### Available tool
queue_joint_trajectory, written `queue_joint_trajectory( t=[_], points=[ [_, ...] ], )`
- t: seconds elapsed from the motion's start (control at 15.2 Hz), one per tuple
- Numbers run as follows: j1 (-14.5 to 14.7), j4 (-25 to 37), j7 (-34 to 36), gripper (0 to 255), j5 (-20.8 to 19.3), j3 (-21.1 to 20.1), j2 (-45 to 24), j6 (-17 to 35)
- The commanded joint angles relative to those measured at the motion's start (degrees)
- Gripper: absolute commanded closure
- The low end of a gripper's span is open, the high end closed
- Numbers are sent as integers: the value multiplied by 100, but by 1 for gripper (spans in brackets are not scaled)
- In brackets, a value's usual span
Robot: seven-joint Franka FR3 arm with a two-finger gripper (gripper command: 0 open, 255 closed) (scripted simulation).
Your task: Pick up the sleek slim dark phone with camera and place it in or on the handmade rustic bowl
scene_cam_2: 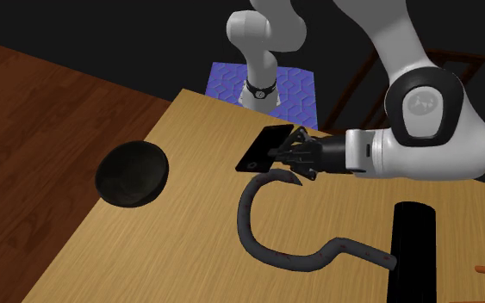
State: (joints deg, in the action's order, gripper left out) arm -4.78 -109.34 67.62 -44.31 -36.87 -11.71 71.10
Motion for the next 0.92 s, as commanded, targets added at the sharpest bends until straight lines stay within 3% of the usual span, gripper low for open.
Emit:
queue_joint_trajectory(
  t=[0.0, 0.46, 0.86],
  points=[
    [4, 85, -99, 255, 7, -9, 60, -97],
    [4, 343, -415, 255, 6, -28, 246, -377],
    [-571, -160, -1089, 255, -303, 360, 735, 370]
  ],
)
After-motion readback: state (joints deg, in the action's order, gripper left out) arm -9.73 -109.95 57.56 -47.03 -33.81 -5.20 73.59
